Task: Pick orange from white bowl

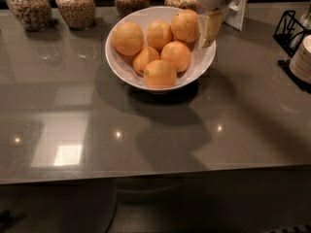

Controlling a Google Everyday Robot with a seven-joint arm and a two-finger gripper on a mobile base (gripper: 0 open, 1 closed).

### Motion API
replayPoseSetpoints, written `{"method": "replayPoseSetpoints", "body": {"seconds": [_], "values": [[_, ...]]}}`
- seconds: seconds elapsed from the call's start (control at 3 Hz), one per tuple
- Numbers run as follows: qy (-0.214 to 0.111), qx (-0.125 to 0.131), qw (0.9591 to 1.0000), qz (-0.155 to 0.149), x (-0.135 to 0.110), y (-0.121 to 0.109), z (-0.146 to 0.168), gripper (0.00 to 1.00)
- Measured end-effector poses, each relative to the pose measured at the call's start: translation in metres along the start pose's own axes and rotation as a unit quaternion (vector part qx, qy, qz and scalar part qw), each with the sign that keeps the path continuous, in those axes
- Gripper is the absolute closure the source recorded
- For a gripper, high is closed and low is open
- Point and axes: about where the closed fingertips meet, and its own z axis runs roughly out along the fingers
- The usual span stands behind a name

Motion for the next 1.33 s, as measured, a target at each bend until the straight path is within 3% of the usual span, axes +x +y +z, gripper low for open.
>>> {"method": "replayPoseSetpoints", "body": {"seconds": [0.67,1.33], "values": [[0.018,0.009,0.9993,-0.032,0.027,-0.005,0.025,0.33],[0.008,-0.003,0.9993,-0.035,0.029,-0.002,0.048,0.33]]}}
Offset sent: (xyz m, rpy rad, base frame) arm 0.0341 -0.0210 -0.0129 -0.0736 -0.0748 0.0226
